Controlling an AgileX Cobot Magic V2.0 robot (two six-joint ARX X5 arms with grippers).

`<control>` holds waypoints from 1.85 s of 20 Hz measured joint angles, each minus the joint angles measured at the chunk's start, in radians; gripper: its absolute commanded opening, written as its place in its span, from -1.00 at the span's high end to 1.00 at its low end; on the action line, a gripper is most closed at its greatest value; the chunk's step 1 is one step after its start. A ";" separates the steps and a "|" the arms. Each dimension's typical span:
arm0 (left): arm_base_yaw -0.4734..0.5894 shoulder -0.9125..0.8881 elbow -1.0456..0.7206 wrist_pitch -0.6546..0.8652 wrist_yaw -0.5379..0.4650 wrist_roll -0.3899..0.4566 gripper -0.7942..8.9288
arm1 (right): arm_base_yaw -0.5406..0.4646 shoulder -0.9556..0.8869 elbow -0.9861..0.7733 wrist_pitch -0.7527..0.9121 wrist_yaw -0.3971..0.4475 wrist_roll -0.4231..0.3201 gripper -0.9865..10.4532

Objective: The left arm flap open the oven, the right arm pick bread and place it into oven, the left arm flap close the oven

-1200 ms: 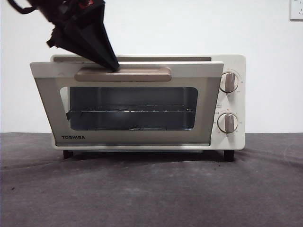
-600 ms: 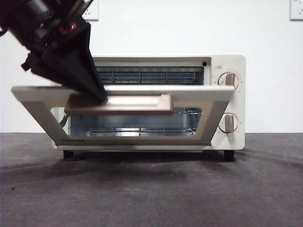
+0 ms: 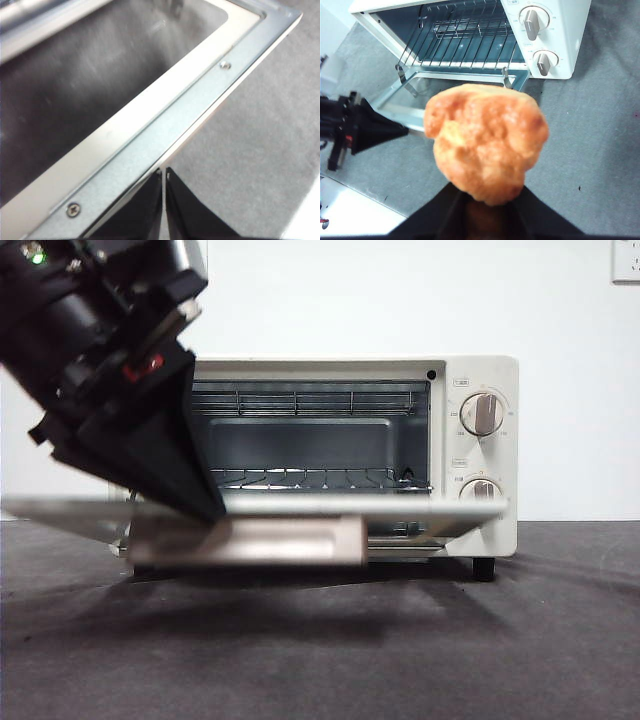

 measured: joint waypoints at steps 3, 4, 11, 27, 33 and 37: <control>-0.005 0.000 -0.048 0.056 -0.019 -0.033 0.80 | 0.000 0.000 0.000 0.000 0.000 0.000 0.70; -0.007 0.000 -0.063 0.060 -0.019 -0.042 0.80 | 0.000 0.000 0.000 0.000 0.000 0.000 0.70; -0.025 -0.043 -0.079 0.011 0.002 -0.074 0.80 | 0.000 0.000 0.000 0.000 -0.025 0.000 0.70; -0.026 -0.525 0.344 -0.550 -0.045 -0.079 0.80 | 0.239 0.503 0.000 0.467 -0.127 0.068 0.70; -0.026 -0.569 0.354 -0.632 -0.070 -0.079 0.80 | 0.277 0.694 0.000 0.687 -0.082 0.129 0.71; -0.026 -0.587 0.357 -0.659 -0.097 -0.079 0.80 | 0.278 0.800 0.000 0.796 -0.045 0.164 0.71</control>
